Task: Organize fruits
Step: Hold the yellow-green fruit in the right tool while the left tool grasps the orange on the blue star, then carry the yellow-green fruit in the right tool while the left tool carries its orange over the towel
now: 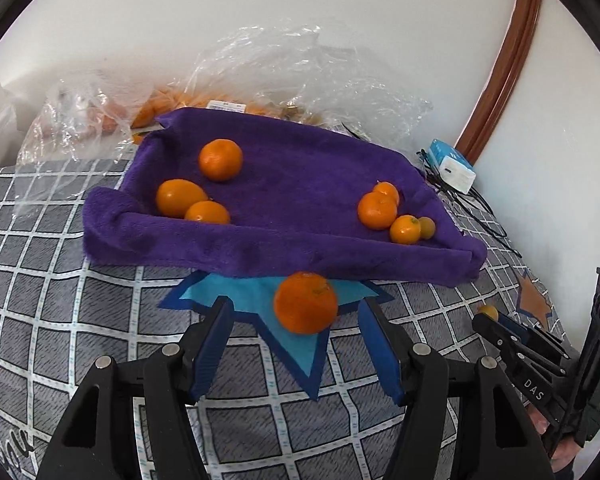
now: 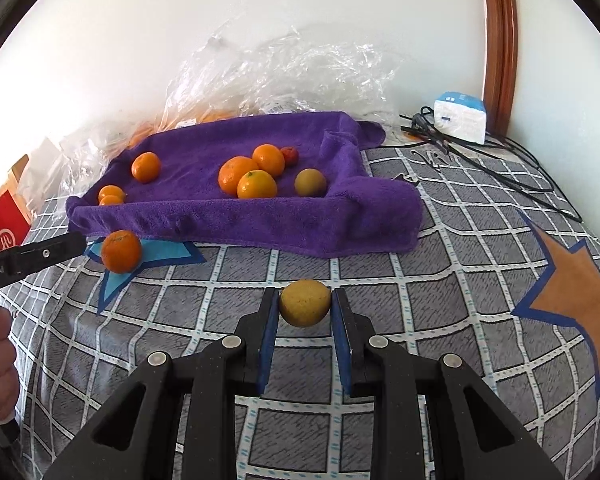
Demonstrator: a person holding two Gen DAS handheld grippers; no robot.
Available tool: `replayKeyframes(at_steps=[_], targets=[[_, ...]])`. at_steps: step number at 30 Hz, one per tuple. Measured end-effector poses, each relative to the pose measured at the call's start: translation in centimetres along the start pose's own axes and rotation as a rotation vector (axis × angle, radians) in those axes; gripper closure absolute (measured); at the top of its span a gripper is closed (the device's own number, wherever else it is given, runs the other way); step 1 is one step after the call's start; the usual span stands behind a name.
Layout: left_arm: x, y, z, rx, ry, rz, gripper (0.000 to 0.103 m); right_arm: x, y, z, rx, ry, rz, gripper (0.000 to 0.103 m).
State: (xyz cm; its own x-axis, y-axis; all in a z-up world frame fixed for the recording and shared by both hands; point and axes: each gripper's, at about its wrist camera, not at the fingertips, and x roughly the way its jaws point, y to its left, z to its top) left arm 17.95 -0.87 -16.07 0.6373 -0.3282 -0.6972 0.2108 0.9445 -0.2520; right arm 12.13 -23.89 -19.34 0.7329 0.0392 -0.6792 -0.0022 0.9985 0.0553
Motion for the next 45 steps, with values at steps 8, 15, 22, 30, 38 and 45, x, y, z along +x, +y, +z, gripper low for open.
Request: replayKeyframes(at_steps=[8,15,22,30,38,45], targets=[[2.7,-0.2,-0.2,0.010,0.040,0.002,0.041,1.0,-1.0,0.2,0.034,0.045,0.040,0.077],[3.3,-0.1,-0.2,-0.008,0.042,0.009,0.043,1.5,0.0,0.0,-0.008,0.073,0.019,0.077],[2.8,-0.9,-0.5,0.038,0.012,0.049,0.064,1.8,0.3,0.0,-0.020,0.083,-0.003,0.077],[1.5,-0.3,-0.2,-0.002,-0.053,0.045,0.064,1.6,0.0,0.0,-0.007,0.075,-0.007,0.077],[0.7,0.4,0.0,-0.048,-0.092,0.050,0.064,1.4,-0.1,-0.1,0.003,0.065,-0.004,0.077],[0.4,0.6,0.1,-0.061,-0.104,0.053,0.064,0.9,-0.7,0.0,0.043,0.036,0.014,0.077]])
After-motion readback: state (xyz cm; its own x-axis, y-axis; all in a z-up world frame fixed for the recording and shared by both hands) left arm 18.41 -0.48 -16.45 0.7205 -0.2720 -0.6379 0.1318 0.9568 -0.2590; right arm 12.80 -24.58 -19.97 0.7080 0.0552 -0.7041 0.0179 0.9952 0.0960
